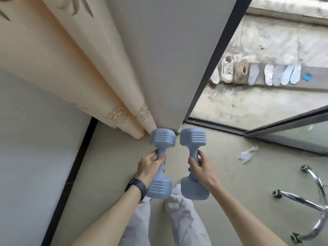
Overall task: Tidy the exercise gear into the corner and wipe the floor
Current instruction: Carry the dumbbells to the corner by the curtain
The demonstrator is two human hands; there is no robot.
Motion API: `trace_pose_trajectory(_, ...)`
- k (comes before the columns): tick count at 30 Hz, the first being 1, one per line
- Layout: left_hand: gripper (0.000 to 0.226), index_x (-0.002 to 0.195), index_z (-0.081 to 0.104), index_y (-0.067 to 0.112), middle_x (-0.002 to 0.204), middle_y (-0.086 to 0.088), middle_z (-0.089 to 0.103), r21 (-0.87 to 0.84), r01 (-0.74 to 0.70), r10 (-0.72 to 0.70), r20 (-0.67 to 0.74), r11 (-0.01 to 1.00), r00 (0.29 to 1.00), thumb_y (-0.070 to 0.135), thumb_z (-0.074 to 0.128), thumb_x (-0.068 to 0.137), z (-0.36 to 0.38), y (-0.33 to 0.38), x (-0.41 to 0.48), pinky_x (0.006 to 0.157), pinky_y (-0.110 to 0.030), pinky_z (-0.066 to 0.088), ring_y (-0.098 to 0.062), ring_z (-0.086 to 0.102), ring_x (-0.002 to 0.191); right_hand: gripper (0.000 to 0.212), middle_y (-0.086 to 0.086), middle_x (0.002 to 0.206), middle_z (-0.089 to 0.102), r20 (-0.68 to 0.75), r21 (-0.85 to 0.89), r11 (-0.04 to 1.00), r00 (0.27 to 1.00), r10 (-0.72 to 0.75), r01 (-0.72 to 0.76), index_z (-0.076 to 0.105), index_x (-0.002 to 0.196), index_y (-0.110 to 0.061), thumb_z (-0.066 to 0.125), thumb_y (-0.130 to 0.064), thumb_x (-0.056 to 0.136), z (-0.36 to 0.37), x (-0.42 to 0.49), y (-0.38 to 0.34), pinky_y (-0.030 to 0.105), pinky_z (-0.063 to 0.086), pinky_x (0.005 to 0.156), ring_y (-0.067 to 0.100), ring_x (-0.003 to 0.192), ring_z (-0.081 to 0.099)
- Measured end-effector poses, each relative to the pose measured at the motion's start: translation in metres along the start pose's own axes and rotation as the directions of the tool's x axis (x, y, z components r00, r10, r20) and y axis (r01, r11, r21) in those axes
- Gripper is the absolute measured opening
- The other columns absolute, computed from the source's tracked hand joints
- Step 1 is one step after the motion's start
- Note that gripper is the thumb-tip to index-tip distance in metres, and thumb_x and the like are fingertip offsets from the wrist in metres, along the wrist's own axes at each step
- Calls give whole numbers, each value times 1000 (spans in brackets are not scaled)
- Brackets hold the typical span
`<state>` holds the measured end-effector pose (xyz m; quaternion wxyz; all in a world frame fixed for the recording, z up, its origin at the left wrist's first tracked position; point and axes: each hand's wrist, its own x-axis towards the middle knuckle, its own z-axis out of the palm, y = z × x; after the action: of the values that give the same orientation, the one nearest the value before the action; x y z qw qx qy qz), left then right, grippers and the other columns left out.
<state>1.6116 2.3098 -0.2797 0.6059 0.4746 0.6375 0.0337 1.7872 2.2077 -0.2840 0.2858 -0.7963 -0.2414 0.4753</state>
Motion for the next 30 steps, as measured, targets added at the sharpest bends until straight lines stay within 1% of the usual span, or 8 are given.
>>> trace_pose_trajectory(4, 18, 81, 70, 36, 71, 7, 73, 53, 49, -49, 7, 997, 999, 51, 64, 73, 16, -46, 79, 77, -49, 59, -31, 71, 77, 8, 6, 86, 69, 45, -39, 995, 994, 96, -94, 55, 100, -16, 52, -23, 99, 50, 63, 47, 29, 49, 63, 6, 63, 68)
trace_pose_trajectory(9, 17, 81, 70, 38, 71, 4, 74, 95, 109, -113, 36, 989, 993, 51, 63, 71, 34, -113, 179, 79, -48, 59, -29, 72, 71, 14, 5, 84, 66, 83, -26, 980, 977, 199, -197, 51, 100, -12, 47, -26, 101, 119, 145, 119, 48, 57, 79, 23, 72, 71)
trace_pose_trajectory(14, 7, 78, 72, 47, 75, 5, 75, 112, 153, -160, 54, 982, 986, 48, 69, 71, 51, -184, 286, 83, -51, 59, -31, 73, 84, 17, 5, 81, 68, 62, -2, 967, 965, 253, -253, 52, 100, -11, 46, -27, 100, 174, 229, 197, 52, 56, 81, 26, 73, 71)
trace_pose_trajectory(20, 4, 80, 74, 37, 77, 5, 76, 114, 134, -139, 40, 984, 989, 40, 71, 79, 74, -251, 395, 86, -50, 58, -24, 71, 77, 19, 8, 91, 67, 38, 45, 967, 968, 249, -251, 50, 104, -11, 43, -29, 102, 218, 317, 276, 50, 57, 82, 23, 76, 71)
trace_pose_trajectory(23, 13, 83, 75, 32, 81, -4, 75, 94, 140, -144, 45, 986, 989, 41, 70, 74, 87, -284, 441, 85, -53, 58, -32, 72, 80, 21, 8, 97, 68, 29, 51, 965, 966, 258, -259, 50, 107, -11, 43, -30, 102, 240, 347, 313, 46, 57, 79, 18, 75, 71)
trace_pose_trajectory(26, 17, 84, 74, 26, 78, -5, 73, 79, 131, -138, 95, 988, 986, 39, 69, 75, 100, -307, 486, 83, -55, 58, -30, 71, 73, 19, 6, 95, 68, 12, 44, 967, 968, 250, -251, 50, 107, -13, 43, -30, 102, 262, 379, 344, 49, 57, 80, 19, 77, 71)
trace_pose_trajectory(28, 20, 85, 75, 25, 83, -5, 74, 76, 137, -144, 89, 988, 986, 40, 71, 74, 104, -306, 504, 84, -54, 58, -30, 70, 75, 19, 5, 94, 68, 3, 49, 970, 971, 237, -237, 50, 108, -13, 44, -29, 102, 268, 392, 346, 50, 57, 82, 19, 76, 72)
trace_pose_trajectory(30, 12, 85, 74, 23, 81, -4, 73, 49, 124, -128, 110, 991, 986, 33, 72, 80, 112, -312, 523, 81, -49, 59, -27, 68, 69, 18, 3, 90, 67, -7, 68, 974, 976, 217, -216, 50, 110, -14, 45, -29, 102, 278, 409, 354, 50, 56, 83, 19, 74, 72)
